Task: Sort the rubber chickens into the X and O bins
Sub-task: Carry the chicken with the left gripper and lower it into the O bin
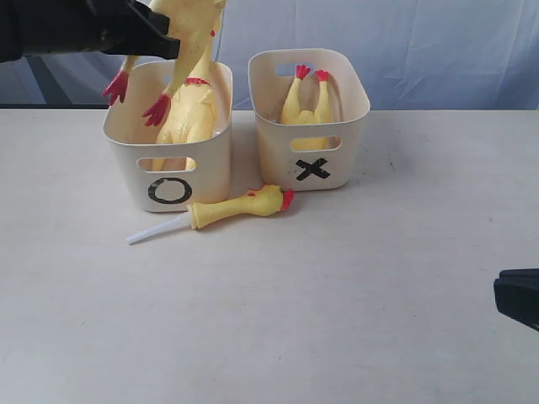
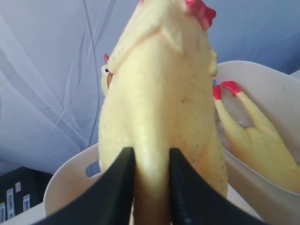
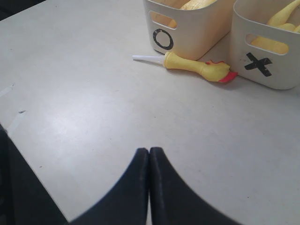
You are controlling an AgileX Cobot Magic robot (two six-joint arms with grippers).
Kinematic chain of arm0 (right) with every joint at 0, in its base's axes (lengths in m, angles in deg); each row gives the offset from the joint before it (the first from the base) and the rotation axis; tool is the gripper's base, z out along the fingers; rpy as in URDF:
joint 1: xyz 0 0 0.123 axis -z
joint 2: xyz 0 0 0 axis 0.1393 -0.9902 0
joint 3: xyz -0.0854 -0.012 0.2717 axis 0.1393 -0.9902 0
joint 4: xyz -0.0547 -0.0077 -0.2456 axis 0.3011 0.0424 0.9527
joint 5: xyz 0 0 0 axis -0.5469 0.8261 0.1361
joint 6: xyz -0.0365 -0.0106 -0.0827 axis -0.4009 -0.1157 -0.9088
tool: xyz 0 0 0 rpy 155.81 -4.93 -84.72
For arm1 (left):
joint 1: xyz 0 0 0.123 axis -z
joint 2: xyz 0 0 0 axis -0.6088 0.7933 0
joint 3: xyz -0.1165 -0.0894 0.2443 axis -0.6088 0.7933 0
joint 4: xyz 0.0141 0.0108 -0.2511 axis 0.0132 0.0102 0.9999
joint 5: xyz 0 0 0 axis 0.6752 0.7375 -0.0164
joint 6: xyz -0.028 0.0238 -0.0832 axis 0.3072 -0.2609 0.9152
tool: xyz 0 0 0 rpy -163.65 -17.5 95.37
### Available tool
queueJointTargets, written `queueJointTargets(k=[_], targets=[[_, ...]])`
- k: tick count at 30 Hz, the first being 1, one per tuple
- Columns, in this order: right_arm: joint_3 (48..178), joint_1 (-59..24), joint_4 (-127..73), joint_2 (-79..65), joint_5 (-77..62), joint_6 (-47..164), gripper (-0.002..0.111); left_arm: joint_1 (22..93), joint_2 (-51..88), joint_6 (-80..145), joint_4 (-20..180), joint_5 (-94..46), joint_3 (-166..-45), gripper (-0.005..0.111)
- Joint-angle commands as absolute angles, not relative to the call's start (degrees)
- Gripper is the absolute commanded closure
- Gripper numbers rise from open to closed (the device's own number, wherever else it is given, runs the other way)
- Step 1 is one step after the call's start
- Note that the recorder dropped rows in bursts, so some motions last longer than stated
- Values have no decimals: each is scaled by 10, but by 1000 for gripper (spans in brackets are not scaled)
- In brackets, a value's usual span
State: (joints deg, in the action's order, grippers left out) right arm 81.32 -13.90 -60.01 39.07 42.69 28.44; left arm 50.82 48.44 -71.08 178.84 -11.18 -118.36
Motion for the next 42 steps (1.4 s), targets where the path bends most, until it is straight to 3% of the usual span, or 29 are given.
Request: queueJointTargets(k=[1, 19, 39, 42], targets=[[811, -137, -602, 393, 421, 283, 109, 501, 512, -736, 1799, -98, -1212, 107], [811, -137, -602, 393, 421, 283, 109, 490, 635, -629, 1799, -145, -1295, 107], [811, -137, -602, 393, 425, 283, 109, 490, 627, -632, 1797, -138, -1285, 107], [811, -137, -603, 393, 367, 297, 109, 490, 627, -632, 1797, -134, -1285, 107]])
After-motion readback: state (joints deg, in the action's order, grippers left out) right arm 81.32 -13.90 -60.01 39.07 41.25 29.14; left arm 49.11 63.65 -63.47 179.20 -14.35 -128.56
